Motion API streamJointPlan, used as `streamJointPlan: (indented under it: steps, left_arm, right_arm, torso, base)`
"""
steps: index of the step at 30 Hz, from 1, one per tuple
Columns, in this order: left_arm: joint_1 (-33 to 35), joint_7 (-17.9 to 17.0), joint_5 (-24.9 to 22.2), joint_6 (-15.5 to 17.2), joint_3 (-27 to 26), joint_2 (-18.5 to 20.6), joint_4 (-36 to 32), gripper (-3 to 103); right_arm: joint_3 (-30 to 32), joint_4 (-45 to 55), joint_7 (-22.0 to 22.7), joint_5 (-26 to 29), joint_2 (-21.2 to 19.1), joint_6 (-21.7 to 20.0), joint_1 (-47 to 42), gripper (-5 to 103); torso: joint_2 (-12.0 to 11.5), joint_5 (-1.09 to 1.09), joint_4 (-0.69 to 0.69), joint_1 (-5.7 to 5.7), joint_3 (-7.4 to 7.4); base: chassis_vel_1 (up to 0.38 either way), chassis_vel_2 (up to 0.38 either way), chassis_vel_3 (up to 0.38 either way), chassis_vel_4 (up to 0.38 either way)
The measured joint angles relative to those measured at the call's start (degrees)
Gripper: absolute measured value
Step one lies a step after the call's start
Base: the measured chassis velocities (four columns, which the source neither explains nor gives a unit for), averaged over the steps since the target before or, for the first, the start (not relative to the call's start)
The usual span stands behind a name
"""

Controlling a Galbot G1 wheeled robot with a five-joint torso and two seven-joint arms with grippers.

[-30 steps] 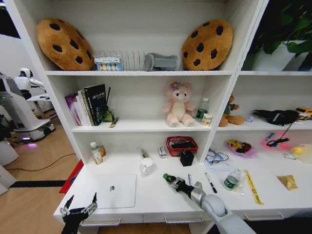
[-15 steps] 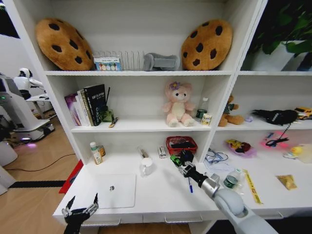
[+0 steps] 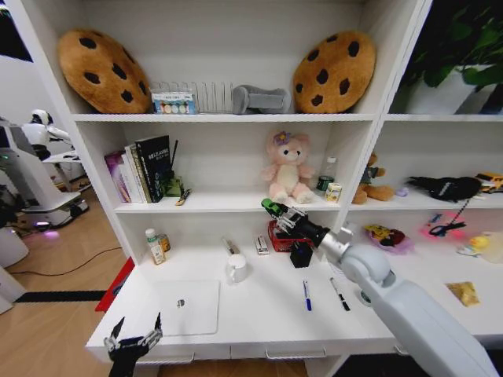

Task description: Organize the objects on the table.

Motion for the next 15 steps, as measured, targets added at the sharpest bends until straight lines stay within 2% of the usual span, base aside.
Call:
streamJointPlan:
  steps: [2, 5, 8, 11, 15]
  left_arm:
    - [0.0, 0.0, 0.1, -0.2, 0.0, -0.3, 0.1, 100]
    - [-0.5, 0.2, 0.6, -0.4, 0.3, -1.7, 0.5, 100]
    - [-0.5, 0.2, 0.7, -0.4, 0.3, -1.9, 0.5, 100]
    - [-0.7, 0.2, 0.7, -0.7, -0.1, -2.3, 0.9, 100]
    - [-0.8, 0.2, 0.7, -1.1, -0.2, -2.3, 1.4, 100]
  right_arm:
    - [-1.5, -1.4, -0.9, 0.3, 0.1, 0.0, 2.0, 36]
    - [-7.8, -8.1, -3.4, -0.3, 3.5, 0.3, 10.4, 36]
    - [-8.9, -9.3, -3.6, -0.4, 4.3, 0.1, 11.7, 36]
    - [-16.6, -19.2, -5.2, -2.1, 8.5, -0.3, 20.2, 36]
    - [-19.9, -24.4, -7.8, -3.3, 10.4, -0.1, 24.4, 36]
  torso:
    - [0.0, 0.00, -0.01, 0.00, 0.00]
    - [0.0, 0.02, 0.00, 0.00, 0.00]
    - [0.0, 0.01, 0.00, 0.00, 0.00]
    - [0.0, 0.00, 0.02, 0.00, 0.00]
    - [0.0, 0.00, -0.01, 0.02, 0.00]
  base:
    - [0.000, 0.000, 0.000, 0.000]
    - [0.000, 0.000, 0.000, 0.000]
    - [0.000, 0.000, 0.000, 0.000]
    - [0.000, 0.000, 0.000, 0.000]
    - [0.000, 0.000, 0.000, 0.000]
